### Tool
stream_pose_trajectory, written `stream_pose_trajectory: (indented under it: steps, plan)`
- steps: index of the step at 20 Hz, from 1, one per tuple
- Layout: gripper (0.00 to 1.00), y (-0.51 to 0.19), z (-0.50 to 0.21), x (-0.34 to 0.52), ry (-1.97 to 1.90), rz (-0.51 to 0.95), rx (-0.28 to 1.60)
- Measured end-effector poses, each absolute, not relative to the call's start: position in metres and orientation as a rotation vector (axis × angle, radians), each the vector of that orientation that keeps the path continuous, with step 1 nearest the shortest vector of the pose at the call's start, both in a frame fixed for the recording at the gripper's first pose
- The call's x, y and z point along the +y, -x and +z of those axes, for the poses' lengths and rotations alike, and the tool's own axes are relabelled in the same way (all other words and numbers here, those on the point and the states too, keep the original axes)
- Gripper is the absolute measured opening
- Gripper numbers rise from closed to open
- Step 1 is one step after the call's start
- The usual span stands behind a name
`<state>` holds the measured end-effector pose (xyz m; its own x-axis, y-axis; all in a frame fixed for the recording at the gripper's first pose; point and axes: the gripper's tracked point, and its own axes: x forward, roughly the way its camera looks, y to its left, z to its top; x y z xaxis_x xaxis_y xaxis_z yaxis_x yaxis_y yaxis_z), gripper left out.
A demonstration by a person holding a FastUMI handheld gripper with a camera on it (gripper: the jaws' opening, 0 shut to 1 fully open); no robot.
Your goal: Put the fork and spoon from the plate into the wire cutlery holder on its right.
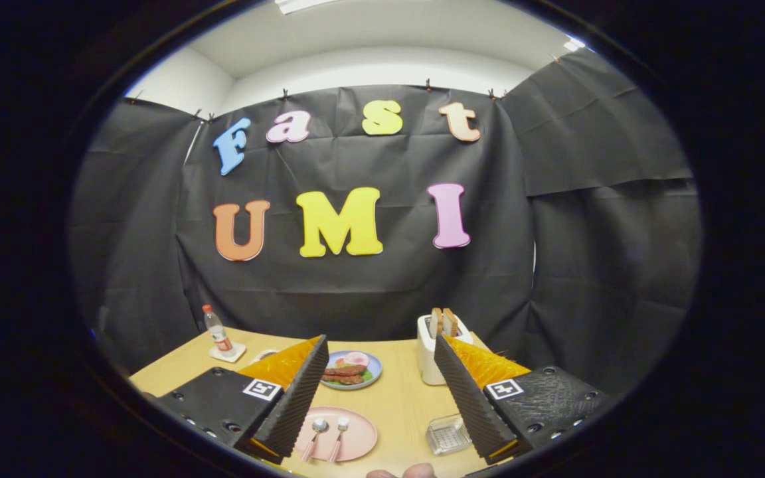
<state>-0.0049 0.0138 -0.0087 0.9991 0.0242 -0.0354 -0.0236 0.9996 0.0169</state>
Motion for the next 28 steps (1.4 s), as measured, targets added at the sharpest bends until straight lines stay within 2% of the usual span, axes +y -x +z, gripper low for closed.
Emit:
stream_pose_trajectory:
  steps: [12, 20, 28]
  plan:
    - [0.95, 0.001, -0.082, 0.052, 0.008, 0.101, 0.245]
    - [0.95, -0.003, -0.203, 0.075, 0.056, 0.111, 0.535]
    - [0.93, -0.017, -0.292, 0.087, 0.111, 0.092, 0.693]
